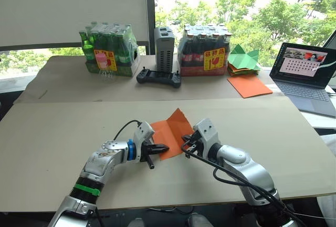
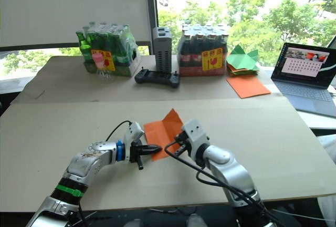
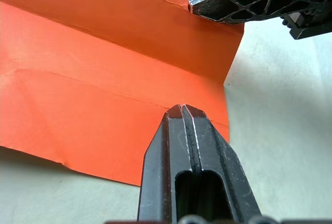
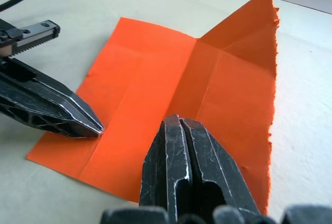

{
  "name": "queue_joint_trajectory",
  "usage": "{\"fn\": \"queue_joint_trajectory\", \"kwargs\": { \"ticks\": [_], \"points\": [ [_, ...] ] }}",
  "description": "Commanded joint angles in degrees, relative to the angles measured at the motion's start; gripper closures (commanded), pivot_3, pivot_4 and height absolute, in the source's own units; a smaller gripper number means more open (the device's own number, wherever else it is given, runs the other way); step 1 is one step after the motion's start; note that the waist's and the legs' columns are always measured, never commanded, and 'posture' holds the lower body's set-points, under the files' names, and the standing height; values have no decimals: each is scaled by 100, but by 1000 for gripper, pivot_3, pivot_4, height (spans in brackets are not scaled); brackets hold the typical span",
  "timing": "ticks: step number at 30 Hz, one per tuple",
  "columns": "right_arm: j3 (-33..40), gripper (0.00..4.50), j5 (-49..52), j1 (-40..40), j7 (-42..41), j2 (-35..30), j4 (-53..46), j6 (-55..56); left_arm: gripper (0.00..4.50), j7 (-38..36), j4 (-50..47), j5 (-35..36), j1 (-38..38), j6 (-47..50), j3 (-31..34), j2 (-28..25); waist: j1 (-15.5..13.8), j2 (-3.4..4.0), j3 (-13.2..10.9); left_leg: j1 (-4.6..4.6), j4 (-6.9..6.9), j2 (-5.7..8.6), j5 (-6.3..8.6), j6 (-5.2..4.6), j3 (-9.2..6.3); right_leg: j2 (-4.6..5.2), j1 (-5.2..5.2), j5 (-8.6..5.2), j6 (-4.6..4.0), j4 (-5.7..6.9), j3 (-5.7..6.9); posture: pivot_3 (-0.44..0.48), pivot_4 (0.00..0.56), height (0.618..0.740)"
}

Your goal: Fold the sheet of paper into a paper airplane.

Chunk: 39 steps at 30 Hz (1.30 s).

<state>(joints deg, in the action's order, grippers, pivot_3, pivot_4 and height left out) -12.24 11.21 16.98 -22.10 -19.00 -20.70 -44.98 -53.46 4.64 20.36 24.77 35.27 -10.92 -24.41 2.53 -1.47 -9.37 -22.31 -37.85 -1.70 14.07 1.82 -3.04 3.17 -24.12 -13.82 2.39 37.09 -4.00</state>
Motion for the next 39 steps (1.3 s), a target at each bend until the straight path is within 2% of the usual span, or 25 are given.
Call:
{"fn": "queue_joint_trajectory", "kwargs": {
  "ticks": [1,17,23,31,34,39],
  "points": [
    [14,4481,-107,28,28,-64,13,-30,4500,-17,-137,-3,0,16,16,-34,0,0,0,0,0,0,0,0,0,0,0,0,0,0,0,0,150,740],
    [-550,4481,-431,187,100,264,592,-236,4500,216,-165,135,19,134,254,39,31,0,1,9,0,-1,0,0,0,-2,6,1,-1,4,-1,0,150,740],
    [-643,4481,-476,354,86,479,694,-235,4500,592,-174,534,84,555,940,151,54,0,1,9,0,-2,0,0,-1,-3,4,1,-1,6,-1,0,150,740],
    [-682,4481,-568,432,18,546,822,-160,4500,947,-220,1422,107,1361,1942,168,99,0,1,10,0,-3,0,0,-3,-3,4,1,-2,8,0,0,150,740],
    [-685,4500,-578,454,8,543,844,-147,3721,1029,-109,1673,126,1606,2191,161,123,0,1,11,0,-3,0,0,-3,-3,4,1,-2,9,0,0,150,740],
    [-702,4500,-596,456,12,538,876,-127,2047,1190,129,1708,215,1665,2313,169,132,0,1,12,0,-2,0,0,-3,-3,5,1,-2,10,0,0,150,740]
  ]
}}
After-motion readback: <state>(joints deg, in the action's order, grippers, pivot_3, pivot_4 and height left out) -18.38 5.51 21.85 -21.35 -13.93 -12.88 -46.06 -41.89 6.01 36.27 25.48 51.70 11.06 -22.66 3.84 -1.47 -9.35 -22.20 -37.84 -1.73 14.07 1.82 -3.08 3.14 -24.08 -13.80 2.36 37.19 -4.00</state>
